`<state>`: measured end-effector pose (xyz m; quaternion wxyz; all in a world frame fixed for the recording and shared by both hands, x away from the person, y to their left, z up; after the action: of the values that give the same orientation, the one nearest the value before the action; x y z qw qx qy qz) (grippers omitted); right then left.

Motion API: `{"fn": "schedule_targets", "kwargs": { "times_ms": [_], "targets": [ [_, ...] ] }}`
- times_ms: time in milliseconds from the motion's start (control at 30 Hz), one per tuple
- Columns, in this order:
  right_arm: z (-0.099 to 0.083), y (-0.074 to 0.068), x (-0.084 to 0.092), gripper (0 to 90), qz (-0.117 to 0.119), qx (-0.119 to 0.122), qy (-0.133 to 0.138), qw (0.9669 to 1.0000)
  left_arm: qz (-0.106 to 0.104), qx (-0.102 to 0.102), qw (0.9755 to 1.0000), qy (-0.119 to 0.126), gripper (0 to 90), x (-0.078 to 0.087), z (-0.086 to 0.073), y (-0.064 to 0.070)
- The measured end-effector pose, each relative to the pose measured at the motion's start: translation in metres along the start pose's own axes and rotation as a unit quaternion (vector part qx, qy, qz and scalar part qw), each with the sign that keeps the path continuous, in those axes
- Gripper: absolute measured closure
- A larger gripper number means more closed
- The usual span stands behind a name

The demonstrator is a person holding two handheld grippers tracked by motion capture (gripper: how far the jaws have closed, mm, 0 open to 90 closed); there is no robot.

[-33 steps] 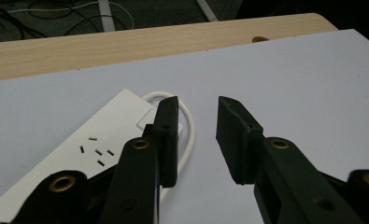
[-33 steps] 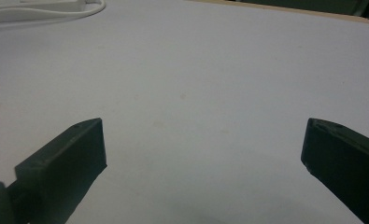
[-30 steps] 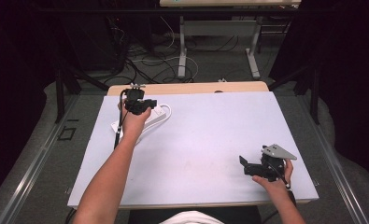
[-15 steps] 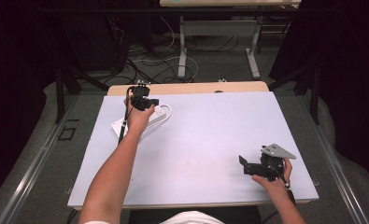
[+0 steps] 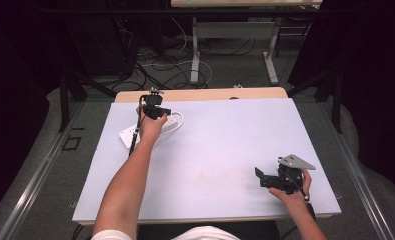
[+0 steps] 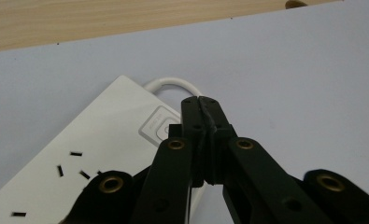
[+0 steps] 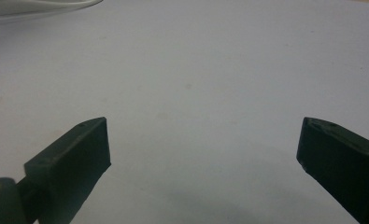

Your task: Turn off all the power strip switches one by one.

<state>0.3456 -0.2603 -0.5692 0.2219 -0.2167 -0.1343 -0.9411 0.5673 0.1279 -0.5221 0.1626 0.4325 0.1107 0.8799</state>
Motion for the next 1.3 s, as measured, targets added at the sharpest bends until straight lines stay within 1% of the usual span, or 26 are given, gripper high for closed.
{"fn": "schedule_targets", "kwargs": {
  "times_ms": [33, 67, 133, 167, 233, 300, 333, 367, 433, 467, 533, 600, 633, 667, 867, 900, 933, 1000, 1033, 1067, 1100, 1133, 1167, 1200, 1233, 1300],
  "targets": [
    [0.0, -0.001, 0.0, 1.9, 0.0, -0.002, 0.0, 1.0, 0.001, 0.0, 1.0, -0.001, 90.0, -0.002, 0.0, -0.001],
    [0.0, -0.001, 0.001, 2.0, 0.003, 0.001, -0.002, 1.0, 0.001, 0.003, 1.0, -0.001, 90.0, -0.003, 0.0, -0.001],
    [0.001, -0.001, 0.0, 2.0, 0.003, 0.003, -0.001, 1.0, 0.004, 0.0, 1.0, -0.004, 90.0, -0.005, 0.0, -0.003],
    [0.001, -0.001, 0.001, 1.9, 0.004, 0.002, -0.004, 1.0, 0.0, 0.007, 1.0, -0.003, 90.0, -0.007, -0.001, -0.002],
    [0.001, -0.001, 0.001, 1.9, 0.006, 0.0, 0.001, 1.0, 0.004, 0.006, 0.9999, -0.01, 90.0, -0.011, -0.002, -0.005],
    [0.001, -0.001, 0.002, 2.0, 0.006, 0.0, -0.005, 1.0, 0.007, 0.009, 0.9999, -0.008, 90.0, -0.015, -0.003, -0.006],
    [0.001, -0.001, 0.002, 2.0, 0.006, 0.0, -0.005, 1.0, 0.006, 0.006, 0.9999, -0.011, 90.0, -0.016, -0.003, -0.007],
    [0.002, -0.002, 0.001, 2.0, 0.008, -0.001, 0.001, 1.0, 0.007, 0.011, 0.9999, -0.009, 90.0, -0.017, -0.004, -0.007],
    [0.002, -0.003, 0.001, 2.0, 0.008, -0.004, 0.0, 1.0, 0.006, 0.01, 0.9999, -0.012, 90.0, -0.02, -0.004, -0.008],
    [0.002, -0.003, 0.002, 2.0, 0.008, -0.004, -0.005, 0.9999, 0.009, 0.012, 0.9998, -0.011, 90.0, -0.021, -0.004, -0.009],
    [0.002, -0.003, 0.001, 2.0, 0.007, -0.005, -0.001, 1.0, 0.009, 0.014, 0.9998, -0.012, 90.0, -0.023, -0.004, -0.01],
    [0.002, -0.002, 0.001, 2.0, 0.009, -0.003, 0.0, 1.0, 0.01, 0.015, 0.9998, -0.01, 90.0, -0.024, -0.004, -0.011],
    [0.001, -0.002, 0.002, 2.0, 0.008, -0.002, -0.005, 1.0, 0.011, 0.016, 0.9998, -0.01, 90.0, -0.026, -0.005, -0.012],
    [0.001, -0.002, 0.001, 2.1, 0.011, -0.006, -0.001, 0.9999, 0.01, 0.016, 0.9998, -0.01, 90.0, -0.026, -0.005, -0.012],
    [0.001, -0.003, 0.001, 3.6, 0.013, -0.01, -0.004, 0.9999, 0.011, 0.018, 0.9997, -0.013, 90.0, -0.029, -0.006, -0.013],
    [0.001, -0.003, 0.0, 3.8, 0.01, -0.006, -0.002, 0.9999, 0.011, 0.018, 0.9997, -0.013, 90.0, -0.029, -0.006, -0.013],
    [0.001, -0.004, 0.001, 4.0, 0.015, -0.005, -0.004, 0.9999, 0.013, 0.016, 0.9997, -0.015, 90.0, -0.03, -0.006, -0.014],
    [0.001, -0.004, 0.0, 4.6, 0.018, 0.001, -0.002, 0.9998, 0.016, 0.016, 0.9996, -0.015, 90.0, -0.031, -0.006, -0.014],
    [0.001, -0.005, 0.0, 4.8, 0.017, -0.003, -0.003, 0.9998, 0.014, 0.02, 0.9996, -0.011, 90.0, -0.032, -0.006, -0.015],
    [0.001, -0.005, 0.0, 4.9, 0.017, 0.0, -0.004, 0.9999, 0.014, 0.02, 0.9996, -0.011, 90.0, -0.032, -0.006, -0.015],
    [0.001, -0.005, 0.0, 4.9, 0.016, 0.0, -0.002, 0.9999, 0.014, 0.019, 0.9995, -0.02, 90.0, -0.033, -0.007, -0.016],
    [0.001, -0.005, 0.0, 4.9, 0.016, 0.0, -0.002, 0.9999, 0.015, 0.022, 0.9995, -0.014, 90.0, -0.034, -0.007, -0.016],
    [0.001, -0.005, 0.0, 5.0, 0.016, 0.0, -0.002, 0.9999, 0.014, 0.023, 0.9995, -0.019, 90.0, -0.033, -0.007, -0.016],
    [0.001, -0.005, 0.0, 5.3, 0.016, -0.001, -0.003, 0.9999, 0.016, 0.022, 0.9995, -0.015, 90.0, -0.034, -0.007, -0.015],
    [0.001, -0.005, 0.001, 5.5, 0.015, -0.002, -0.008, 0.9999, 0.017, 0.017, 0.9995, -0.018, 90.0, -0.034, -0.007, -0.015],
    [0.001, -0.004, 0.0, 5.9, 0.014, -0.001, -0.004, 0.9999, 0.023, 0.012, 0.9995, -0.019, 90.0, -0.035, -0.007, -0.015]
  ]
}}
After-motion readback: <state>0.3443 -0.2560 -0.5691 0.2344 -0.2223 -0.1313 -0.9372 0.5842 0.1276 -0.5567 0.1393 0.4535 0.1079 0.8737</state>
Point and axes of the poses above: each handheld gripper's, and its own axes: x roughly backward along the jaws, z roughly out of its top, y roughly to its right, the point moved 4 cm from there along -x, roughly forward along the jaws, and after that the axes turned 13 degrees about x, right-handed, at the moved point
